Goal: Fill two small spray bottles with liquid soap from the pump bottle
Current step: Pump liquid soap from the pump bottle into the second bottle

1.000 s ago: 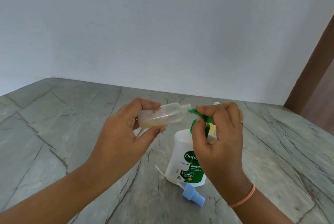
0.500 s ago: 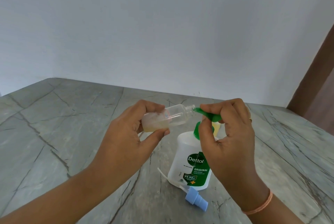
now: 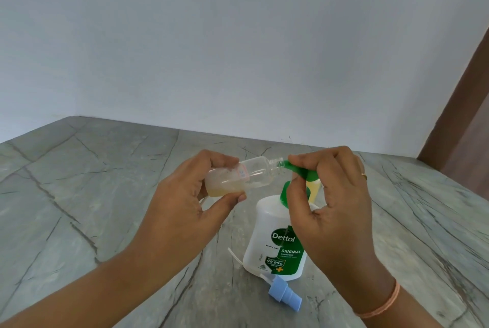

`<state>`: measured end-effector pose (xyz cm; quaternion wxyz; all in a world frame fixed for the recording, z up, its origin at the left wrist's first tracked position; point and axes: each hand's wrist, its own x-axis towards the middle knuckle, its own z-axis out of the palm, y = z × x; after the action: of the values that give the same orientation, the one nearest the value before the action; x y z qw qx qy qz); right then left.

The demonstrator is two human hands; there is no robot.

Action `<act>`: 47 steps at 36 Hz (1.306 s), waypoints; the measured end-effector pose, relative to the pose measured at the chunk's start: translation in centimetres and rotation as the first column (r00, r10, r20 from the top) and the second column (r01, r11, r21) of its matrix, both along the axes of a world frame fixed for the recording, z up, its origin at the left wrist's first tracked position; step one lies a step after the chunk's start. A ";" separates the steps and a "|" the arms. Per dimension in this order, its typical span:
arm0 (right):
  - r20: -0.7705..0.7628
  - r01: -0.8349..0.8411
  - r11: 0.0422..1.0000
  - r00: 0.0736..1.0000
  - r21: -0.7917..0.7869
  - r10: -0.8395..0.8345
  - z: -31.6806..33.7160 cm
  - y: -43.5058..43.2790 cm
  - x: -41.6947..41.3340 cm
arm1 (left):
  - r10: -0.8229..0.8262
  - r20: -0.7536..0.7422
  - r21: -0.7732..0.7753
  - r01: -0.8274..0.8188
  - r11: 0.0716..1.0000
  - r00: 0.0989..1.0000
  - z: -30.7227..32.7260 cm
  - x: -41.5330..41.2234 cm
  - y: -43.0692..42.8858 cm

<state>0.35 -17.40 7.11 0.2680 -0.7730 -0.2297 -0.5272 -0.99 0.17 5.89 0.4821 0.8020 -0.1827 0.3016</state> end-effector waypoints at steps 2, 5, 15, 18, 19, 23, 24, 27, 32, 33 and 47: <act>0.000 0.009 1.000 1.000 -0.008 -0.009 -0.2 -0.1 0.1 | -0.006 -0.001 -0.004 0.006 1.000 1.000 -0.1 0.0 0.0; -0.013 0.003 1.000 1.000 0.017 -0.003 -0.4 -0.1 0.4 | -0.007 -0.001 -0.010 0.007 1.000 1.000 -0.1 0.0 -0.1; 0.000 -0.023 0.993 1.000 0.118 0.023 -1.7 0.5 0.8 | -0.009 -0.002 -0.018 0.008 1.000 1.000 -0.1 0.1 0.0; -0.012 -0.030 0.993 0.999 0.111 0.032 -1.6 0.5 0.7 | 0.002 0.003 -0.009 -0.002 1.000 1.000 -0.1 0.1 0.0; -0.022 -0.037 0.994 0.999 0.107 0.040 -1.5 0.4 0.6 | 0.000 0.002 -0.013 0.000 1.000 1.000 -0.1 0.1 0.0; -0.040 -0.047 0.996 0.998 0.080 0.050 -0.6 -0.1 0.4 | -0.014 0.002 -0.029 0.014 0.999 1.000 0.0 0.1 -0.1; -0.039 -0.047 0.996 0.998 0.078 0.050 -0.4 -0.1 0.3 | -0.017 0.000 -0.032 0.017 0.999 1.000 0.0 0.1 -0.1; -0.026 -0.050 0.996 0.998 0.071 0.052 -0.3 0.1 0.2 | -0.026 -0.009 -0.049 0.025 0.998 1.000 0.0 0.0 -0.1; -0.025 -0.050 0.995 0.998 0.083 0.052 -0.5 0.2 0.4 | -0.023 -0.017 -0.053 0.022 0.998 1.000 0.0 -0.1 -0.1; -0.020 -0.049 0.994 0.998 0.092 0.052 -0.6 0.2 0.4 | -0.027 -0.016 -0.056 0.026 0.998 1.000 0.0 -0.1 -0.1; -0.041 -0.081 0.990 0.995 0.115 0.086 -1.0 0.2 0.2 | -0.023 -0.010 -0.033 0.023 0.999 1.000 -0.3 0.1 0.1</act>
<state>0.50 -17.18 6.10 0.3386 -0.7580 -0.2254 -0.5098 -0.88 0.26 5.61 0.4995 0.7934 -0.1844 0.2951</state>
